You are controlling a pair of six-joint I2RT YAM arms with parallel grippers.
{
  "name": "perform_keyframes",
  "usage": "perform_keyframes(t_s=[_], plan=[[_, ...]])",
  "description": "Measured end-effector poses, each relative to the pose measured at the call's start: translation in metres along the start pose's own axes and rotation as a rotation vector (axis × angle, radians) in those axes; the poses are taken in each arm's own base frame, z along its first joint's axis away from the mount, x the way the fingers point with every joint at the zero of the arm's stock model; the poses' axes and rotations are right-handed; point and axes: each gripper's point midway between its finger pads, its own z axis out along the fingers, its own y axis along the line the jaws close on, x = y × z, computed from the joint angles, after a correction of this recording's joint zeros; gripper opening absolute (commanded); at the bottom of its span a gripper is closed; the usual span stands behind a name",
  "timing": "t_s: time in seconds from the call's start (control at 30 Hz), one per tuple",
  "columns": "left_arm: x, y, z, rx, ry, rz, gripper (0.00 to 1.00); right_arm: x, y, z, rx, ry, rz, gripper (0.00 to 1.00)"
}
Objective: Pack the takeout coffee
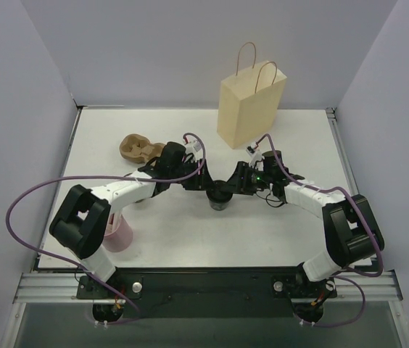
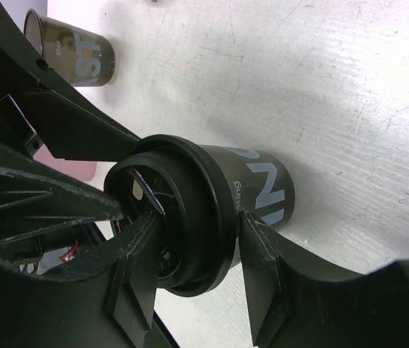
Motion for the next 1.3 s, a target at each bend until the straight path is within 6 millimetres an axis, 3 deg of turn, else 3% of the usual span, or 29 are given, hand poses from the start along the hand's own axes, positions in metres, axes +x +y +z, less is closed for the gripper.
perform_keyframes(t_s=[0.43,0.7,1.03,1.3], plan=[[0.001,-0.004,-0.012,0.047,0.047,-0.045,0.60,0.000,0.000,0.000,-0.006,-0.009,0.004,0.35],[-0.007,-0.007,-0.030,0.050,0.022,-0.029,0.55,-0.001,0.000,0.000,-0.006,-0.012,0.009,0.35],[0.023,0.019,-0.028,-0.014,0.072,-0.044,0.49,0.000,0.000,0.000,-0.006,-0.012,0.015,0.35],[0.024,0.021,-0.028,-0.019,0.070,-0.045,0.50,0.000,0.000,0.000,-0.006,-0.013,0.019,0.35]])
